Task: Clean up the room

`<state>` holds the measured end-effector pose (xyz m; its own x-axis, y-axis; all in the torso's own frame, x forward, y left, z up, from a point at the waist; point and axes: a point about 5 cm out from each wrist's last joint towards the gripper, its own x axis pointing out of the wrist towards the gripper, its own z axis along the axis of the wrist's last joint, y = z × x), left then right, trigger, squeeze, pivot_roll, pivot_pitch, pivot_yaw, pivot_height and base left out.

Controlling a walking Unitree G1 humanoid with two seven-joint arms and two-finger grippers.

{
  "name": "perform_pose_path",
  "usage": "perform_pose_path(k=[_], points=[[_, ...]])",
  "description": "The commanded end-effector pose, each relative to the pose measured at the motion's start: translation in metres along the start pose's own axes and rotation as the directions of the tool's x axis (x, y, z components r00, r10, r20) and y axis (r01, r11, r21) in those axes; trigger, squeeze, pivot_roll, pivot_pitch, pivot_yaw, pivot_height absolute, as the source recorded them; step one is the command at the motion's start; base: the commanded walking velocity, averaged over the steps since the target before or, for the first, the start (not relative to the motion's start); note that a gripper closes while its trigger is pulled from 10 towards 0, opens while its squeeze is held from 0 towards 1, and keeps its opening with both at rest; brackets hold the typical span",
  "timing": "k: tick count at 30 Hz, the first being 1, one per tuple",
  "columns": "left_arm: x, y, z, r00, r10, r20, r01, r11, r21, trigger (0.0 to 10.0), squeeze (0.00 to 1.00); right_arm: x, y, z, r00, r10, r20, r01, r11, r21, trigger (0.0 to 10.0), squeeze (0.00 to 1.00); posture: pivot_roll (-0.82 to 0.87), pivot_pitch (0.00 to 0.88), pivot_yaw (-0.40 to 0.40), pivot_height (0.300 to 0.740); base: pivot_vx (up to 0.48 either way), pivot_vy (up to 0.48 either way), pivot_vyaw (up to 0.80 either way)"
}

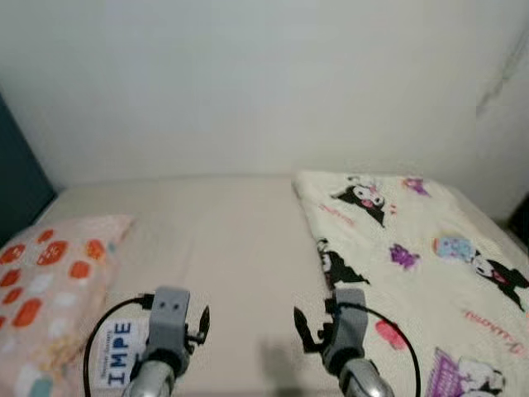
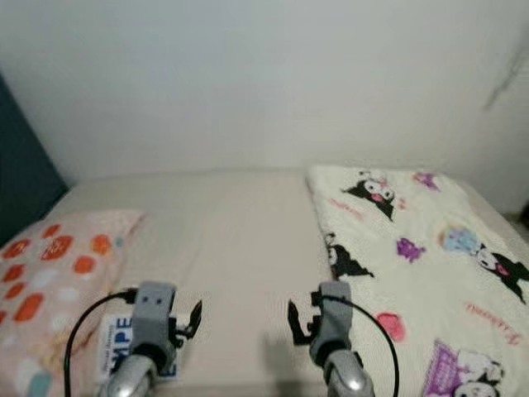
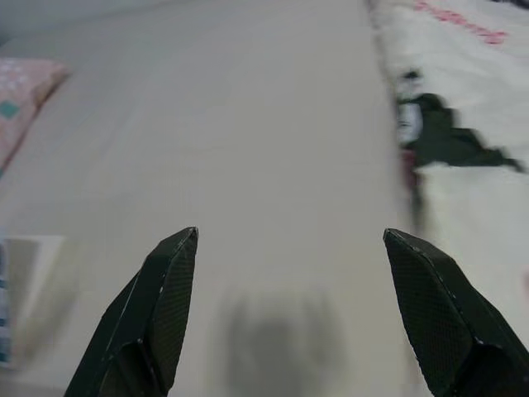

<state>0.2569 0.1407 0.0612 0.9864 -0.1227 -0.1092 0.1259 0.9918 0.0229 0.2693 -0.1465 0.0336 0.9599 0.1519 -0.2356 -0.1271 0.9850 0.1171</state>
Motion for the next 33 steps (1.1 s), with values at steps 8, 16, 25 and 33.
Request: perform_pose_path(k=[8,16,25,33], points=[[-0.0028,-0.0026,-0.0056,1.000,-0.009,-0.026,0.009,1.000,0.007,10.0,0.00,-0.0037,-0.0048,-0.0071,0.999,-0.016,-0.035,0.016,1.000,0.009,10.0,0.00,-0.05,0.119,-0.008,0.740,0.000,-0.465,0.00],[-0.0035,-0.0022,-0.0058,1.000,-0.009,-0.027,0.010,1.000,0.011,10.0,0.00,-0.0038,-0.0046,-0.0076,0.999,-0.016,-0.038,0.017,1.000,0.014,10.0,0.00,-0.05,0.121,-0.009,0.740,0.000,-0.465,0.00],[-0.0032,-0.0026,-0.0055,1.000,-0.014,-0.028,0.014,1.000,0.016,10.0,0.00,-0.0035,-0.0048,-0.0079,0.999,-0.020,-0.040,0.020,1.000,0.013,10.0,0.00,-0.05,0.123,-0.007,0.740,0.000,-0.467,0.00],[-0.0029,-0.0021,-0.0051,1.000,-0.015,-0.027,0.016,1.000,0.019,10.0,0.00,-0.0036,-0.0042,-0.0074,0.999,-0.022,-0.034,0.022,1.000,0.013,10.0,0.00,-0.05,0.124,-0.005,0.740,0.000,-0.465,0.00]])
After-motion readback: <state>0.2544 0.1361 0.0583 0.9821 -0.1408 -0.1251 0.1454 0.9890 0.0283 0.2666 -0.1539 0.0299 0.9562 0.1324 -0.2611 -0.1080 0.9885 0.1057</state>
